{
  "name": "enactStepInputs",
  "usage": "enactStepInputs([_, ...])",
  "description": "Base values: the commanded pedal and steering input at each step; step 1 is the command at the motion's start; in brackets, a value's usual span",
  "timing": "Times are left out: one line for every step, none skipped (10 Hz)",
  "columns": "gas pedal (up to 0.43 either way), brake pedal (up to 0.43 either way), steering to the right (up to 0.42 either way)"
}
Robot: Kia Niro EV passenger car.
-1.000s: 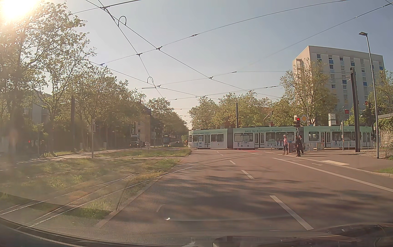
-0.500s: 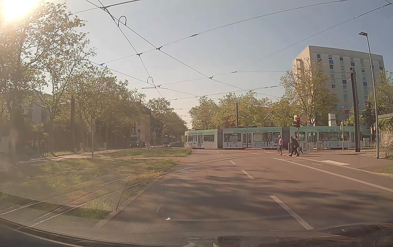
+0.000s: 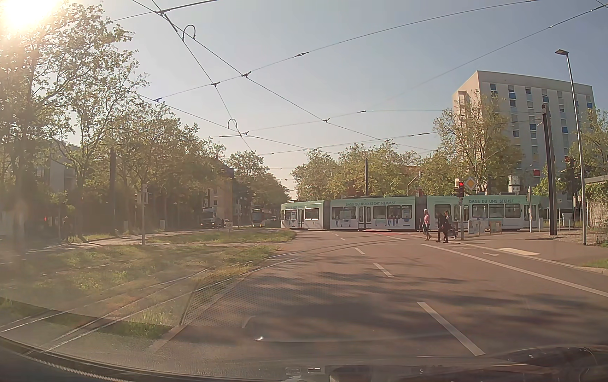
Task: Follow the waypoints while adhering to traffic rules and regulations
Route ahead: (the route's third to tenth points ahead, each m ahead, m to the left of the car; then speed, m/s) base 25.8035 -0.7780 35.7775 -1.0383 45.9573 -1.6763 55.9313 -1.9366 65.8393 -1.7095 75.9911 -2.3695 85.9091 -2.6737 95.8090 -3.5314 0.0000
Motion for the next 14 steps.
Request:
enactStepInputs([0.0,0.262,-0.012])
enactStepInputs([0.0,0.262,-0.012])
enactStepInputs([0.0,0.262,-0.012])
enactStepInputs([0.0,0.262,-0.012])
enactStepInputs([0.0,0.262,-0.013])
enactStepInputs([0.0,0.262,-0.012])
enactStepInputs([0.0,0.262,-0.012])
enactStepInputs([0.0,0.262,-0.012])
enactStepInputs([0.0,0.268,-0.013])
enactStepInputs([0.0,0.262,-0.012])
enactStepInputs([0.0,0.262,-0.012])
enactStepInputs([0.0,0.262,-0.012])
enactStepInputs([0.0,0.262,-0.013])
enactStepInputs([0.0,0.262,-0.012])
